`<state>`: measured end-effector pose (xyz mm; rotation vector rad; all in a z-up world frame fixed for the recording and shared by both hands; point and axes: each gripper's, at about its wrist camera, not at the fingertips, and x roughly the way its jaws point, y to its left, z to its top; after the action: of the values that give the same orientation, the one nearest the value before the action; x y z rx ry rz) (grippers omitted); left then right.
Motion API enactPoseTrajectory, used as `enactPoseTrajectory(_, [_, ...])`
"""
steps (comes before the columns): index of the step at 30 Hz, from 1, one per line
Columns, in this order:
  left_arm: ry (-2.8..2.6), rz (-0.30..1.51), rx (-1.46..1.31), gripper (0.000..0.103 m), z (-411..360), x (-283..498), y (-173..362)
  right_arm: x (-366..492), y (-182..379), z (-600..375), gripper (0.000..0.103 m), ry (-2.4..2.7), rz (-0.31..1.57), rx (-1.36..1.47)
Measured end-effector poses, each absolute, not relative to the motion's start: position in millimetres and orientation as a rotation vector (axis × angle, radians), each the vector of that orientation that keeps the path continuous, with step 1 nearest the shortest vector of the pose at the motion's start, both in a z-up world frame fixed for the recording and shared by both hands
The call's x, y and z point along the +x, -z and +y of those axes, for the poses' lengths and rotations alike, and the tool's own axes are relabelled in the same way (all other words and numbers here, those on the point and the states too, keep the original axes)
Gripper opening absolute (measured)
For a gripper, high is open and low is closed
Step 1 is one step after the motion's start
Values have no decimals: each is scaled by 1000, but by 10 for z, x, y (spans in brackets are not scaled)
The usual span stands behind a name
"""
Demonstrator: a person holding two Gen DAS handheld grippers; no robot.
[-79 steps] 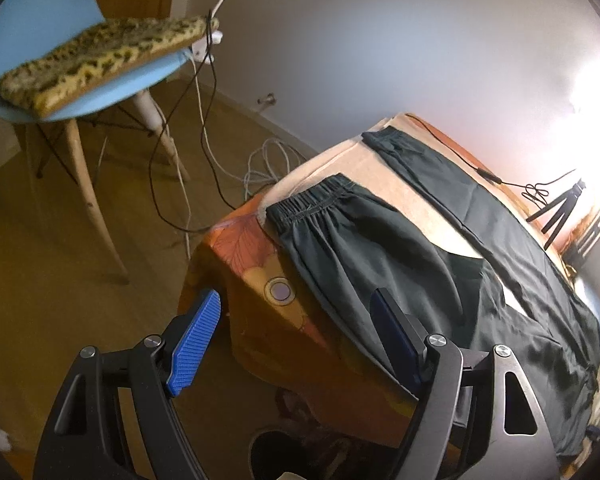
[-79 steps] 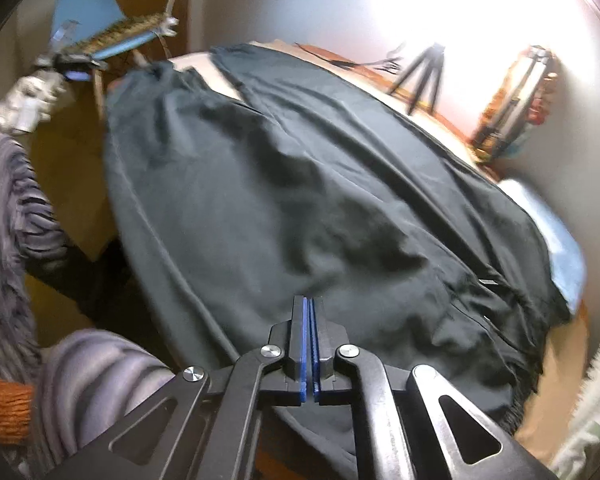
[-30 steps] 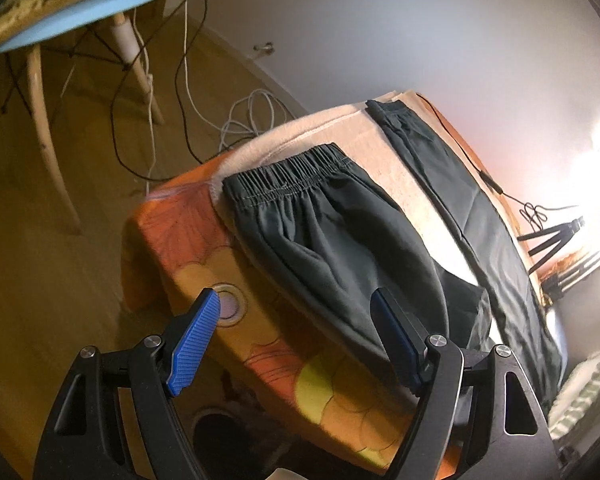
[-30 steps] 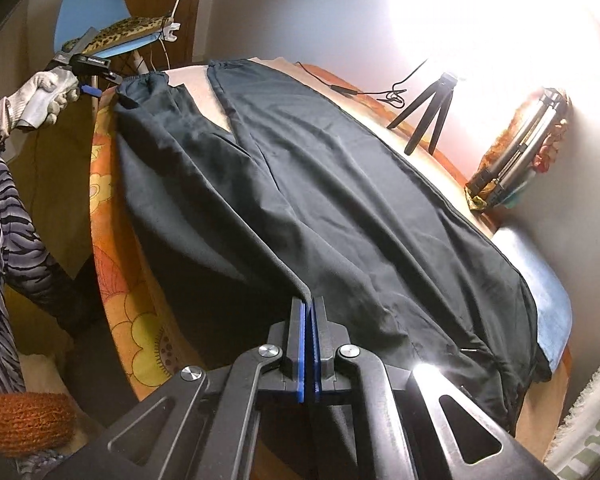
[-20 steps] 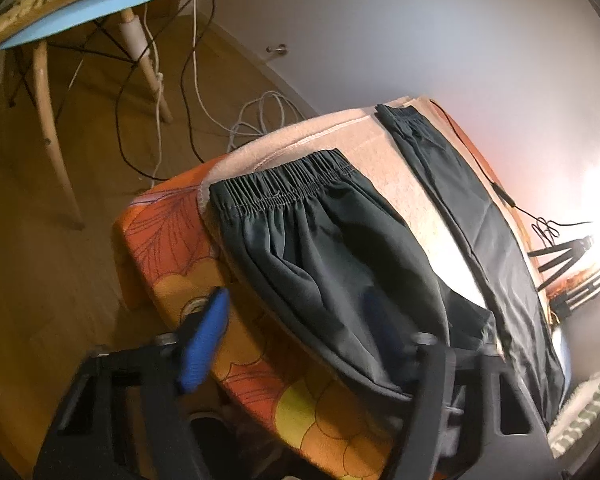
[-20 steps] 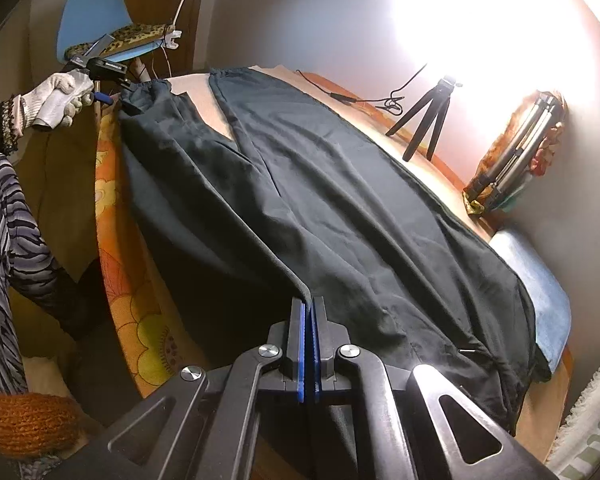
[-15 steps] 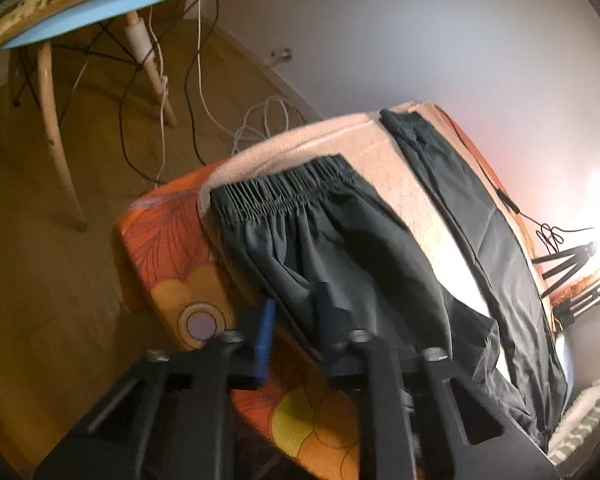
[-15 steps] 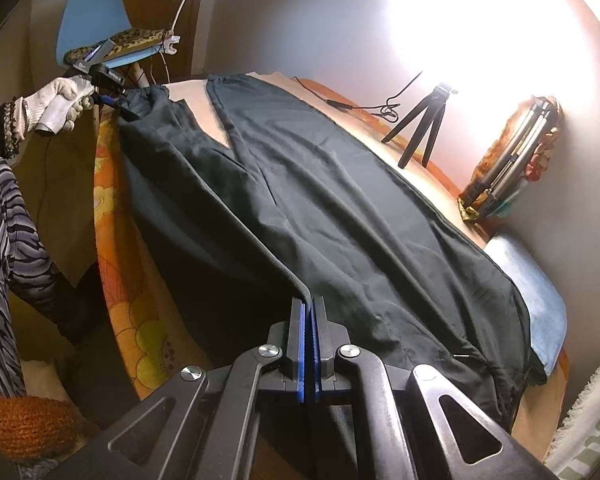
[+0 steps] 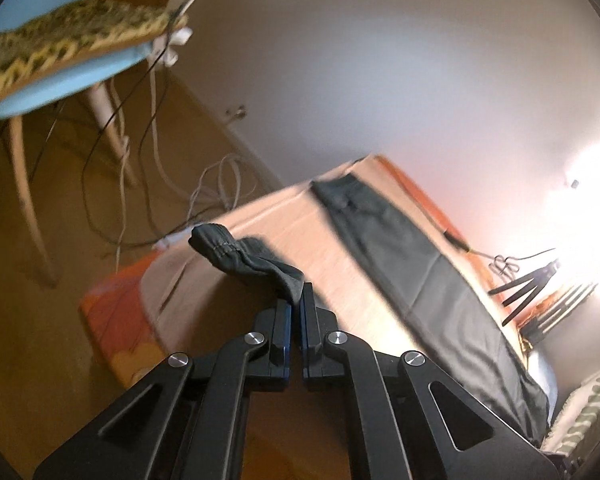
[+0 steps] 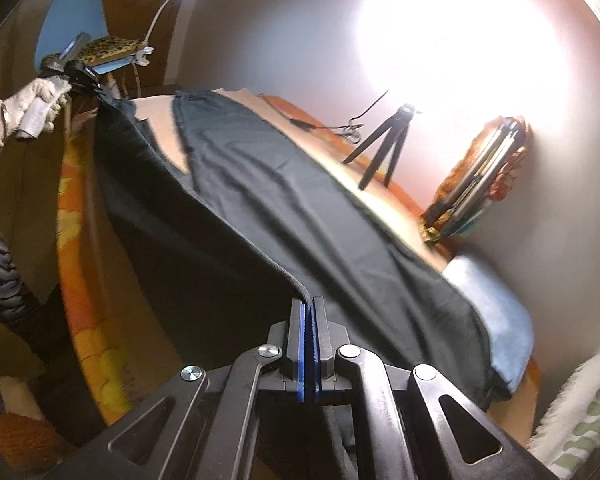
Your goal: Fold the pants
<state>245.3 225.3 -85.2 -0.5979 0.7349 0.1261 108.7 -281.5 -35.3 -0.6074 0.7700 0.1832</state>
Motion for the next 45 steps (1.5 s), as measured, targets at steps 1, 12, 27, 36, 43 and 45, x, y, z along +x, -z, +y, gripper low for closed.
enactPoseTrajectory(1, [-122, 726, -595, 2, 2238, 2509, 811, 1124, 336, -2826, 0, -172, 762, -613])
enactPoseTrajectory(12, [-86, 694, -530, 1, 1895, 3327, 584, 2000, 131, -3050, 0, -38, 720, -618])
enactPoseTrajectory(27, [-126, 750, -306, 1, 1232, 4622, 781, 3116, 568, -3499, 0, 61, 782, -595])
enactPoseTrajectory(36, [-121, 825, -226, 7, 967, 5066, 1103, 3354, 925, -3649, 0, 84, 900, -603])
enactPoseTrajectory(43, [-102, 796, -259, 37, 1235, 5046, 820, 3414, 1088, -3750, 0, 101, 961, -594])
enactPoseTrajectory(45, [-128, 771, -269, 37, 1416, 4954, 715, 3430, 1122, -3750, 0, 102, 970, -602])
